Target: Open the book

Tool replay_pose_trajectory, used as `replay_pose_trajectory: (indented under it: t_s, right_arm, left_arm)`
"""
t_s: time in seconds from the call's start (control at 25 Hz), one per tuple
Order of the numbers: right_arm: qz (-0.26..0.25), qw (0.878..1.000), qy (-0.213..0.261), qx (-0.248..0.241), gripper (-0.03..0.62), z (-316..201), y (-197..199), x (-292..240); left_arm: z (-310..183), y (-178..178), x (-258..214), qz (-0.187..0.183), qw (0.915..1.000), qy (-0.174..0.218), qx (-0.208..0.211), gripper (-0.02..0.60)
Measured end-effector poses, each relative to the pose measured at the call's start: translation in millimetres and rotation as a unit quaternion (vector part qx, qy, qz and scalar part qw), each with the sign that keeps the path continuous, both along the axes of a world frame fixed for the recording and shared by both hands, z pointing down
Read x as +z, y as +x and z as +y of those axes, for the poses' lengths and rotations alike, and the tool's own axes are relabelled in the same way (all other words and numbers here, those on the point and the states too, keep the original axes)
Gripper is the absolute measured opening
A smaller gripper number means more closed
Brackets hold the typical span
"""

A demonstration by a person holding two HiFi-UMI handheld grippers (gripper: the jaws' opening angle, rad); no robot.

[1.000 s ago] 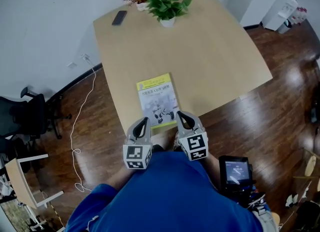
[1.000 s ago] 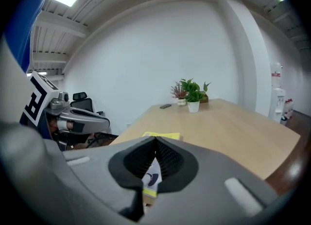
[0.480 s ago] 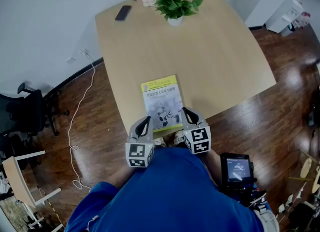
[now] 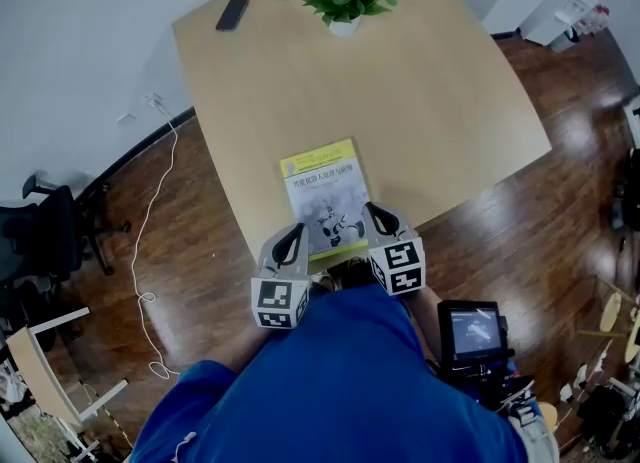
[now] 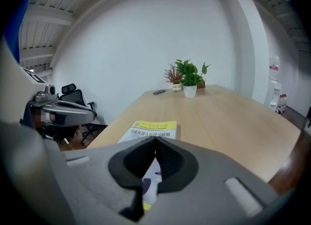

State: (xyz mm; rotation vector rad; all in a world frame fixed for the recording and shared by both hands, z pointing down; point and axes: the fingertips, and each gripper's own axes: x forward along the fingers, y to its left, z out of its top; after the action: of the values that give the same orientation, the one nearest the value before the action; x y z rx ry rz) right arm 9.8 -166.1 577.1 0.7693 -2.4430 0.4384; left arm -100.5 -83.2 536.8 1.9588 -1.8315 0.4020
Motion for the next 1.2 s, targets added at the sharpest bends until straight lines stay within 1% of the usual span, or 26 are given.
replay_pose_trajectory:
  t_s: [0.2,0.32,0.48,0.52,0.56,0.68,0.88,1.08,1.2]
  right_arm:
    - [0.009,0.999,-0.021,-0.022,0.003,-19.1,2.0,15.3]
    - [0.013,0.998,-0.042,-0.038,0.005,-27.1,1.9,25.9]
    - [0.019,0.996,-0.071,-0.06,0.013,-34.1,-1.5,40.6]
    - [0.021,0.994,-0.082,-0.068,0.061,-34.0,-3.9,44.9]
    - [0.023,0.992,-0.093,-0.077,0.088,-33.5,-6.4,49.4]
    - [0.036,0.989,-0.112,-0.094,0.095,-35.0,-11.2,61.0]
    - [0.048,0.985,-0.136,-0.097,0.095,-43.8,-14.5,75.2]
    - [0.049,0.978,-0.177,-0.098,0.095,-42.5,-14.5,85.2]
    - [0.048,0.975,-0.193,-0.099,0.095,-40.7,-15.1,89.0]
  left_arm:
    - [-21.2,6.4,7.7,-0.009,0.9997,-0.02,-0.008,0.006]
    - [-30.1,9.2,13.4,-0.01,0.999,-0.042,-0.014,0.006]
    - [-40.2,10.0,21.3,-0.012,0.9979,-0.057,-0.028,0.006]
    - [-41.7,9.6,22.1,-0.014,0.9977,-0.059,-0.031,0.006]
    - [-42.9,9.0,22.4,-0.014,0.9975,-0.06,-0.035,0.006]
    - [-44.7,6.2,23.0,-0.015,0.9967,-0.063,-0.049,0.006]
    - [-43.5,0.0,28.0,-0.022,0.9948,-0.074,-0.066,0.006]
    - [-43.3,-3.6,31.0,-0.027,0.9938,-0.078,-0.074,0.006]
    - [-43.2,-5.2,33.0,-0.026,0.9933,-0.084,-0.075,0.006]
